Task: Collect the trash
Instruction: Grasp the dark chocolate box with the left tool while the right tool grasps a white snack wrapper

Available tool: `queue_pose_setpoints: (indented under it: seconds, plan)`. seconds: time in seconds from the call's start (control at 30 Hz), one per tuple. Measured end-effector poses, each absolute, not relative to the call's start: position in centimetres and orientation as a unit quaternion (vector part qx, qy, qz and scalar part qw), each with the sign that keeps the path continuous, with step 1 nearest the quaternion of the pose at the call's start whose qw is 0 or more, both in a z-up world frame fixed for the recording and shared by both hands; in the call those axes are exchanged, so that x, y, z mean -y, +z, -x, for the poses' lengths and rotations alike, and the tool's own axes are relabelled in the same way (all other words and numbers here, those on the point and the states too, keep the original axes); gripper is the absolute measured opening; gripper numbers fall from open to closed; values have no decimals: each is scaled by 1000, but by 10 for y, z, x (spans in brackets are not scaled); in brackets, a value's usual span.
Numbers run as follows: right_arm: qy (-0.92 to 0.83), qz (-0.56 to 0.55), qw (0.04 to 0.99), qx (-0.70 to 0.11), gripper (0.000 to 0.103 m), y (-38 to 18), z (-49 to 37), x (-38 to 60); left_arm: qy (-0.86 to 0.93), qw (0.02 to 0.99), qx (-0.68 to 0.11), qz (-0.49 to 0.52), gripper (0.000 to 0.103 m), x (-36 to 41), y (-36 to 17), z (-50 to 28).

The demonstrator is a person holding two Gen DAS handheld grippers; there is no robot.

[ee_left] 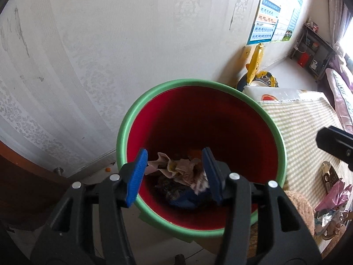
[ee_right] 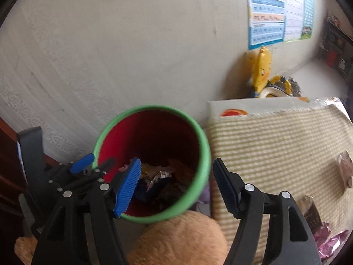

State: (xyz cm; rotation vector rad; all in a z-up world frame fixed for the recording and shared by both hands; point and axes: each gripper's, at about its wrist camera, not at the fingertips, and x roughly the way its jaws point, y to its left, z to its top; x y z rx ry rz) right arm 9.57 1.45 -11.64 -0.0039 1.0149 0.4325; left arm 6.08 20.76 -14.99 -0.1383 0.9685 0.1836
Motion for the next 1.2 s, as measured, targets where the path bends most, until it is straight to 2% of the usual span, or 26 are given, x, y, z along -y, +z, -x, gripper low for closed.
queue_pose_setpoints:
  seconds: [0.1, 0.4, 0.5, 0.57, 0.7, 0.73, 0.77, 0.8, 0.87, 0.97, 1.2]
  plan:
    - [170, -3, 858, -485, 72, -120, -96, 20, 83, 880, -464, 63, 51, -202, -147, -59]
    - [1, 45, 862, -505, 74, -146, -135, 170, 52, 885, -461, 41, 55, -171, -135, -56]
    - [-44, 69, 845, -528, 83, -164, -161, 221, 37, 885, -463, 32, 57, -153, -131, -55]
    - [-62, 87, 825, -555, 84, -181, -178, 249, 18, 884, -466, 29, 61, -135, -129, -54]
    - [-65, 105, 796, -593, 84, -210, -199, 280, -21, 878, -478, 28, 64, -101, -125, -52]
    - [-66, 108, 795, -594, 82, -215, -198, 284, -33, 876, -481, 26, 64, -90, -124, -52]
    - [-66, 112, 795, -593, 71, -217, -199, 288, -43, 874, -483, 23, 65, -80, -123, -53]
    - [-58, 107, 797, -591, 52, -219, -198, 291, -51, 873, -485, 21, 66, -71, -122, -53]
    - [-49, 81, 809, -580, 28, -216, -191, 299, -75, 867, -492, 17, 66, -46, -122, -56]
    - [-37, 39, 833, -550, 24, -201, -166, 306, -109, 858, -502, 16, 66, -10, -125, -62]
    - [-29, -57, 861, -504, 25, -173, -76, 308, -162, 822, -546, 29, 69, 90, -153, -89]
